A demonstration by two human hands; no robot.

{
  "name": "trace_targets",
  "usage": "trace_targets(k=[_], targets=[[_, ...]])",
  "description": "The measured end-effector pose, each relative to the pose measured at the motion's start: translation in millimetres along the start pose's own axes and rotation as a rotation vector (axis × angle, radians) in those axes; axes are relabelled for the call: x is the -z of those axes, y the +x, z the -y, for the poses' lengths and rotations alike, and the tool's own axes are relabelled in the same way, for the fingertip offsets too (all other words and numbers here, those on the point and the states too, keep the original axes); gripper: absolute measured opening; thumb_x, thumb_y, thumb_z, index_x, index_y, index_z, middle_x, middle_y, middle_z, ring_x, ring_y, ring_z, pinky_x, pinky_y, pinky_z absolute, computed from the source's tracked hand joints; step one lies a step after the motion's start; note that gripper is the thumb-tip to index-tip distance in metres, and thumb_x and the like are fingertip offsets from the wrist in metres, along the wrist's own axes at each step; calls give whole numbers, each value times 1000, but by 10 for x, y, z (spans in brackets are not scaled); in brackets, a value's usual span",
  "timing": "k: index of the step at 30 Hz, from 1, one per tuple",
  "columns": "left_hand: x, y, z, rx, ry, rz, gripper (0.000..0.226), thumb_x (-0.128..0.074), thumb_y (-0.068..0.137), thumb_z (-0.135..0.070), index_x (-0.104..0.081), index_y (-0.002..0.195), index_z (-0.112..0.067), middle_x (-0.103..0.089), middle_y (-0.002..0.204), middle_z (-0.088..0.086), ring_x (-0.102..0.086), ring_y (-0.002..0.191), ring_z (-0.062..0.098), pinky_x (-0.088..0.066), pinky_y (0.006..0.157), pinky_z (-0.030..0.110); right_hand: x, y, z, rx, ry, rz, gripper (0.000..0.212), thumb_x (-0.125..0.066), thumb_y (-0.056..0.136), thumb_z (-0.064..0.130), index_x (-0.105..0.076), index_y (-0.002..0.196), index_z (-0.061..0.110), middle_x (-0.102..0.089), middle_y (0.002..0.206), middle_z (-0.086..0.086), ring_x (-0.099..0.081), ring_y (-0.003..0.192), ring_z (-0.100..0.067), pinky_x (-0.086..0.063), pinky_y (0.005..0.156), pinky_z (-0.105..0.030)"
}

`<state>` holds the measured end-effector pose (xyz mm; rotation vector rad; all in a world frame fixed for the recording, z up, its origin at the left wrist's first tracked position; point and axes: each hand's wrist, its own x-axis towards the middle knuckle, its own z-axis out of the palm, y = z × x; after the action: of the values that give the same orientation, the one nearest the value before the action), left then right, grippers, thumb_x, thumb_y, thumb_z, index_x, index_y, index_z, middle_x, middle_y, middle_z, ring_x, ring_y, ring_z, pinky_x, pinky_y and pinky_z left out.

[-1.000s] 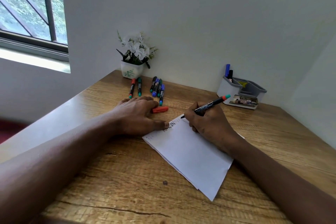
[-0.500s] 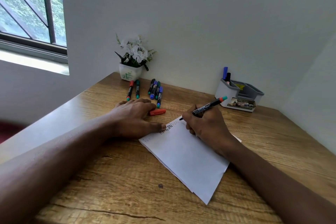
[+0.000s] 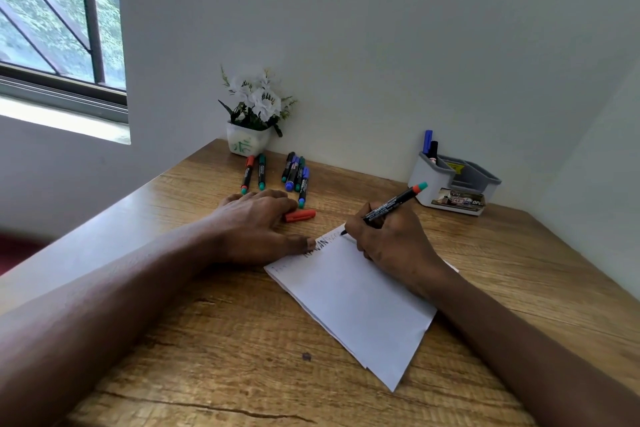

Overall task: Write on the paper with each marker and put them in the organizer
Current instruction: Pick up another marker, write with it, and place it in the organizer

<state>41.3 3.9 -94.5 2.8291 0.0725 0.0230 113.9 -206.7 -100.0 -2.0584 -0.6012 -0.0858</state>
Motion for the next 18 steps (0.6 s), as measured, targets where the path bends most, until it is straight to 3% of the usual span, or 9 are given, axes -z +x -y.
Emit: trace_targets(k=[12, 18], targets=[[-3, 3, -3, 1, -4, -3, 84, -50, 86, -76, -30, 156, -34, -24, 166, -8, -26, 150, 18, -24, 121, 52, 3, 7, 20, -74, 82, -24, 17, -72, 89, 15, -65, 74, 8, -65, 56, -3, -55, 44, -11, -42, 41, -19], [-9, 3, 4, 0, -14, -13, 84, -51, 86, -76, -29, 156, -35, -24, 166, -8, -27, 150, 17, -23, 122, 51, -2, 11, 9, -94, 73, -15, 15, -72, 89, 16, -68, 82, 3, -67, 58, -2, -57, 47, -11, -43, 44, -20]])
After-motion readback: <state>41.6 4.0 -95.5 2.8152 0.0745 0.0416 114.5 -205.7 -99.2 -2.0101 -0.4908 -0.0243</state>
